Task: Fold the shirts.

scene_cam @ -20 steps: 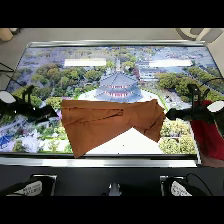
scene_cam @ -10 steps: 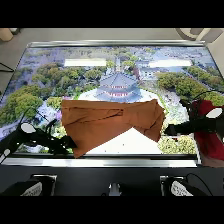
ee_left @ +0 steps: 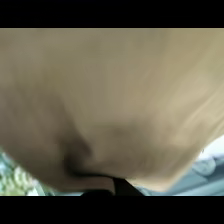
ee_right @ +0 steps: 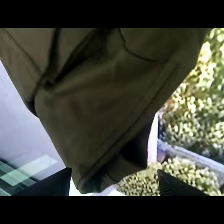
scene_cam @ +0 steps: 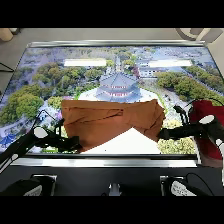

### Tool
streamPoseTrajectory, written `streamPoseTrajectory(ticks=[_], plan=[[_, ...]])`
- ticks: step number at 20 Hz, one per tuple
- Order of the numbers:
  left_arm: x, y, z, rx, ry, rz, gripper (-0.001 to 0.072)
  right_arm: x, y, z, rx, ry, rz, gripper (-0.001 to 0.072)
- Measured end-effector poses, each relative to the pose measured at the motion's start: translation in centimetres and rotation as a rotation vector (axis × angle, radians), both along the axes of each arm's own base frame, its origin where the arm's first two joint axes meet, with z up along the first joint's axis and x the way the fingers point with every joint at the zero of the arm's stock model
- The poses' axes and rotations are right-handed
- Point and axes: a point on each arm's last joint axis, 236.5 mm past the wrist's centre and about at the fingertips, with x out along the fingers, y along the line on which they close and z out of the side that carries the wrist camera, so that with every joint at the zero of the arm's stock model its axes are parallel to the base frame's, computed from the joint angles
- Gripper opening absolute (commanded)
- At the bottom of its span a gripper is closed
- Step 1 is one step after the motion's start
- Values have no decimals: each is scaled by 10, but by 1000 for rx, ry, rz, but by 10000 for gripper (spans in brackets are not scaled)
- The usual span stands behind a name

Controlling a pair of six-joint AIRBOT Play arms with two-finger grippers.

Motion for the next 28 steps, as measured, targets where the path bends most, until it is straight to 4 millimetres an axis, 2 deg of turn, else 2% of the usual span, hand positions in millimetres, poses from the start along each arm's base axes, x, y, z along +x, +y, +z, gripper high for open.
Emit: streamPoseTrajectory(ticks=[1, 3, 4, 5, 6, 8, 9, 11, 12, 13, 14, 15, 16, 17, 18, 19, 20, 21, 23, 26, 28], plan=[[6, 0, 2, 6, -23, 2, 27, 3, 3, 0, 15, -8, -7, 523], [18, 1, 8, 16, -63, -2, 27, 7, 8, -1, 39, -23, -16, 423], [24, -2, 14, 6, -80, 4, 27, 9, 12, -2, 39, -30, -7, 325], [28, -5, 19, -5, -91, 5, 26, 10, 18, -2, 45, -36, 6, 93], [32, -7, 24, -11, -100, 2, 25, 13, 24, -3, 37, -51, 23, 20], [48, -10, 39, -25, -152, -1, 23, 19, 34, -1, 26, -74, 60, 18], [57, -11, 53, -35, -190, -13, 24, 24, 36, 3, 21, -95, 77, 18], [91, -3, 97, -27, -342, -27, 23, 45, 33, 29, -9, -176, 111, 18], [112, 5, 134, -13, -455, -31, 23, 59, 27, 53, -45, -248, 136, 18], [135, 16, 179, 8, -589, -22, 24, 78, 21, 87, -91, -350, 153, 18], [155, 32, 237, 42, -746, 1, 23, 96, 13, 127, -150, -463, 165, 18], [167, 51, 305, 79, -915, 37, 24, 112, 4, 178, -224, -603, 165, 18], [170, 69, 371, 117, -1074, 78, 24, 124, -6, 243, -318, -777, 149, 18], [161, 88, 443, 161, -1246, 130, 24, 125, -14, 307, -411, -941, 123, 18], [145, 103, 503, 198, -1389, 175, 24, 116, -21, 376, -508, -1119, 81, 18], [122, 112, 553, 228, -1512, 214, 24, 98, -26, 437, -588, -1279, 30, 18], [97, 117, 596, 247, -1614, 252, 24, 72, -29, 495, -653, -1434, -35, 18], [73, 119, 627, 253, -1695, 280, 24, 42, -29, 541, -700, -1561, -95, 18], [38, 117, 663, 259, -1798, 309, 24, -8, -26, 597, -744, -1733, -184, 18], [16, 119, 681, 292, -1852, 324, 24, -45, -27, 628, -797, -1832, -243, 19], [22, 127, 668, 350, -1800, 318, 24, -49, -30, 634, -818, -1845, -256, 19]])
